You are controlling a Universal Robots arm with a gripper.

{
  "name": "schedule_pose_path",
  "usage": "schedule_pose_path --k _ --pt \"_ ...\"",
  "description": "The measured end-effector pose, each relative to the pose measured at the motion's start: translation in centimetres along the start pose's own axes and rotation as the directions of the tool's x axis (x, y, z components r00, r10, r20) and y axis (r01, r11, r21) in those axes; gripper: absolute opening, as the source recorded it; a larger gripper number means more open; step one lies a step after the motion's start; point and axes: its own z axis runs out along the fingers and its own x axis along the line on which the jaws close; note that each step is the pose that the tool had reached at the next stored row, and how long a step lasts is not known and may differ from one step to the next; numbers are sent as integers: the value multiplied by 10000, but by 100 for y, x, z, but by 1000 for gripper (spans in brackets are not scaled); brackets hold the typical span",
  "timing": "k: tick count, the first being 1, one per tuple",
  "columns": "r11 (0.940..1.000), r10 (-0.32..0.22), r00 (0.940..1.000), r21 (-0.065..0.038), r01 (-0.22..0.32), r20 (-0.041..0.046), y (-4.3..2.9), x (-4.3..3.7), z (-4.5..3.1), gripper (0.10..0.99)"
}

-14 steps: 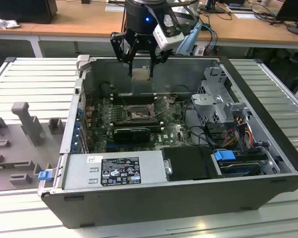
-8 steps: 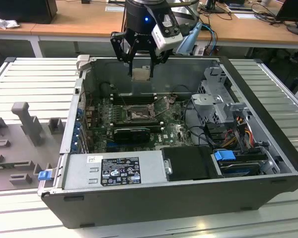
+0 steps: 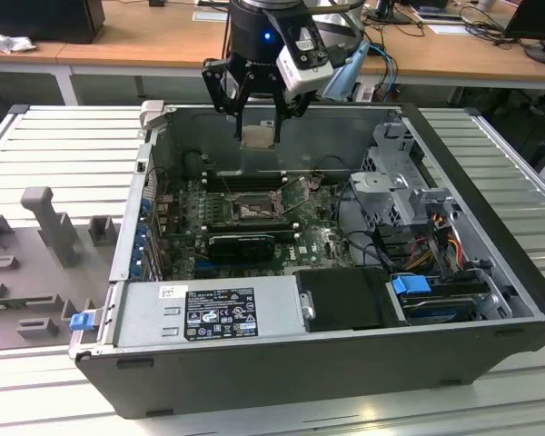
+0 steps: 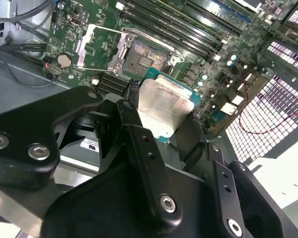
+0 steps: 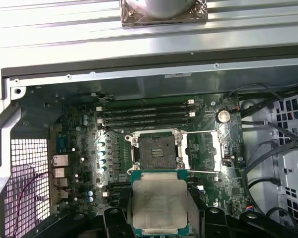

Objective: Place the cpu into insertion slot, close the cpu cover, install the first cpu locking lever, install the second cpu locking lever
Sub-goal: 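Place the cpu into insertion slot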

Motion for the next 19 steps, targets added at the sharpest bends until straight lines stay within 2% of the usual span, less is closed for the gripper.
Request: schedule_pose_path --k 19 --pt "9998 221 9998 -5 -221 19 0 0 4 533"
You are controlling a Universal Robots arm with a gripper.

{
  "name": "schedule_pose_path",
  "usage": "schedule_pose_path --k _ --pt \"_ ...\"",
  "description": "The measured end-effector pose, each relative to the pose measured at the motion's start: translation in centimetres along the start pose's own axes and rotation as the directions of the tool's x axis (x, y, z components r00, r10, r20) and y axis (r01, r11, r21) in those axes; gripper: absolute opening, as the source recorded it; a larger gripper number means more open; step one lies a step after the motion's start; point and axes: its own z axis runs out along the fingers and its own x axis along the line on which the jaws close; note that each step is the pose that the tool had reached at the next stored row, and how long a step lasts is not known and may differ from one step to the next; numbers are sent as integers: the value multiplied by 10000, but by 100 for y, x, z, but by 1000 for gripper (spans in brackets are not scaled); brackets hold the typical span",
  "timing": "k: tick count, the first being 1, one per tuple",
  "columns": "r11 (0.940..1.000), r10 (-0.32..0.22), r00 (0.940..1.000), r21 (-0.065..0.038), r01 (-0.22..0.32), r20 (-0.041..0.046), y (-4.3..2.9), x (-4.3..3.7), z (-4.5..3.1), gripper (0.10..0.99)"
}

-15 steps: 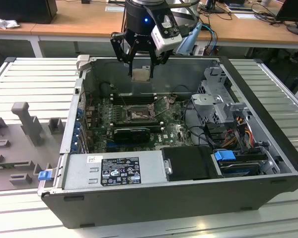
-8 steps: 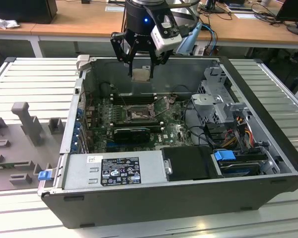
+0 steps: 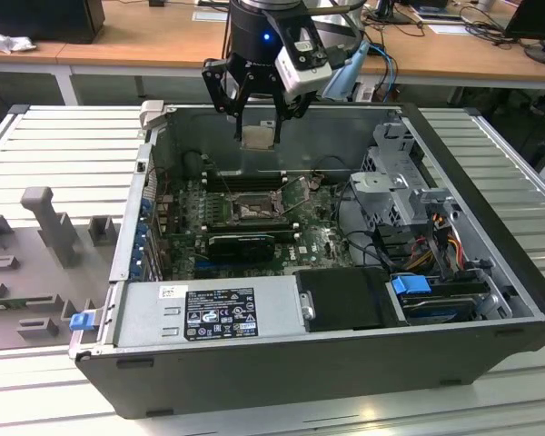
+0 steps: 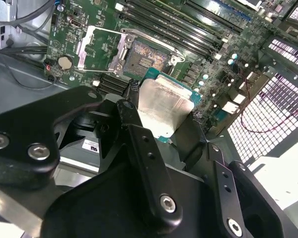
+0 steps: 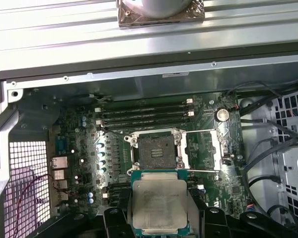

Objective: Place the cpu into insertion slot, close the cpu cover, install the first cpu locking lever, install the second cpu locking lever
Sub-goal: 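Place the cpu into insertion slot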

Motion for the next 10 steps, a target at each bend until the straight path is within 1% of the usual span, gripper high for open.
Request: schedule_pose_path --k 10 --pt "9995 319 9995 -7 -319 29 0 0 0 533"
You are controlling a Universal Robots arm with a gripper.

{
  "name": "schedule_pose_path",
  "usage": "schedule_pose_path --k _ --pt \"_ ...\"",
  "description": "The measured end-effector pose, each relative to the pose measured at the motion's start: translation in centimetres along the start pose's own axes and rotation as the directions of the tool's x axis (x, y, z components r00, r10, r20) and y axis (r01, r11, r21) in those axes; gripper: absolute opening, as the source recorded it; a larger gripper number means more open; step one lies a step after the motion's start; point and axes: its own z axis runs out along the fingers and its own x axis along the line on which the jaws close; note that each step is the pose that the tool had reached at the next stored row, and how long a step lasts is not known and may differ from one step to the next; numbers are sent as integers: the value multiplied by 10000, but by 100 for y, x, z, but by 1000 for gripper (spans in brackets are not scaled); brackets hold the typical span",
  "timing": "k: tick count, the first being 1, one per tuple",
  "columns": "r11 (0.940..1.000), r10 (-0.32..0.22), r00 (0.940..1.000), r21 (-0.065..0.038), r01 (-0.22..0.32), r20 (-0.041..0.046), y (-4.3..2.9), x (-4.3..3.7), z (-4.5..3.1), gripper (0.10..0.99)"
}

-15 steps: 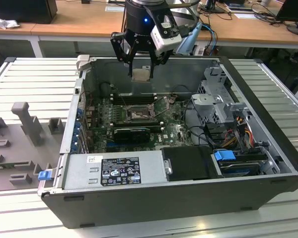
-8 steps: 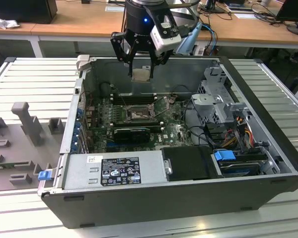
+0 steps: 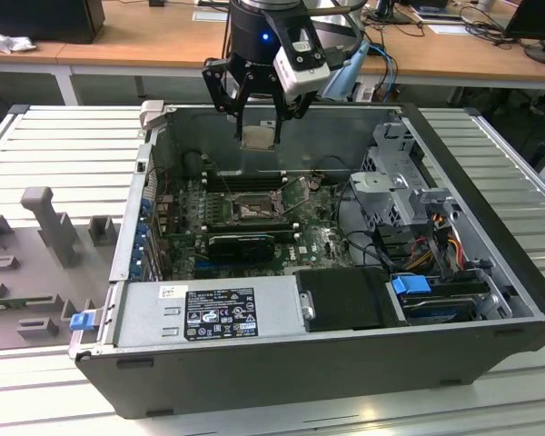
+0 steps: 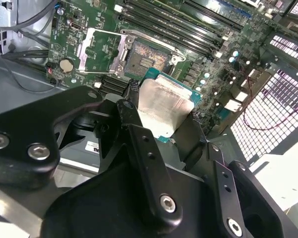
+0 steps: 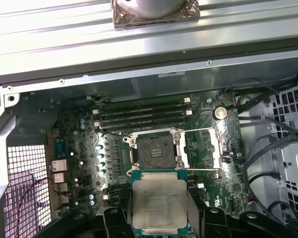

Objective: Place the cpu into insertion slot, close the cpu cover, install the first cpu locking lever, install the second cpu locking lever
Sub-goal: 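Place the cpu into insertion slot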

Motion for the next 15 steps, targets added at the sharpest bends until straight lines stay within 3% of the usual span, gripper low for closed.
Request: schedule_pose_path --k 15 --pt "9994 334 9994 -6 -334 30 0 0 0 533"
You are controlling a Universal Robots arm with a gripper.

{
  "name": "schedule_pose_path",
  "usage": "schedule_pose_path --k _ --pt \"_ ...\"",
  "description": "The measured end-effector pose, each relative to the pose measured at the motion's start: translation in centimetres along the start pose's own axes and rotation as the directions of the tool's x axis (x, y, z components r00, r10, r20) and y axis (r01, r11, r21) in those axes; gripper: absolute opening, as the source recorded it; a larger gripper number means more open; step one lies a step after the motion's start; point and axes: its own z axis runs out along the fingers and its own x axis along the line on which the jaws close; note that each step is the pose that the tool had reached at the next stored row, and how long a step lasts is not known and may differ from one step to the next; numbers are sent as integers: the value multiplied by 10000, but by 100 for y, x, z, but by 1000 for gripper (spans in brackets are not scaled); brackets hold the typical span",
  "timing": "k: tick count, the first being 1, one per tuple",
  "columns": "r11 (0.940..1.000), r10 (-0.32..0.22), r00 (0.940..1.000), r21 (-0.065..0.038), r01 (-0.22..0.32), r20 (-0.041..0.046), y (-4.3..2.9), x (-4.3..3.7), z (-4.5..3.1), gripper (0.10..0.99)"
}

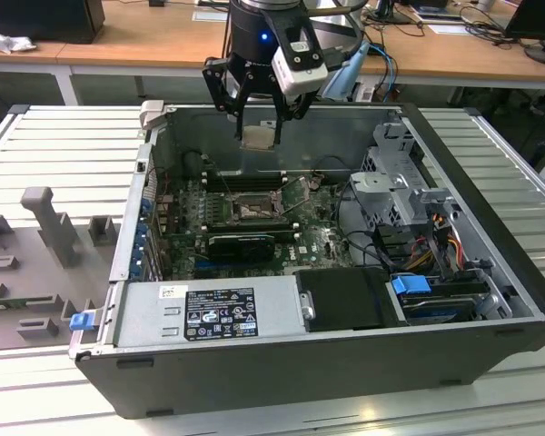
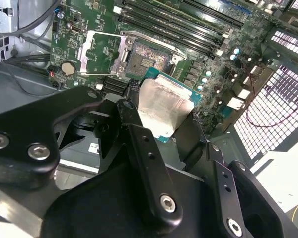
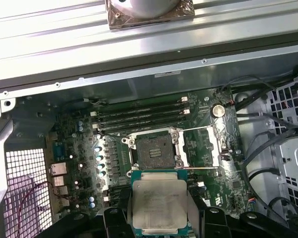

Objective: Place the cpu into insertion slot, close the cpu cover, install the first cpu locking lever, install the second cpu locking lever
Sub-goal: 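Place the cpu into insertion slot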

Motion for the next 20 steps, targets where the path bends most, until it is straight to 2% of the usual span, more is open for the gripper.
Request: schedule_pose_path --k 20 --pt "9981 619 9981 -14 -619 54 0 0 0 533"
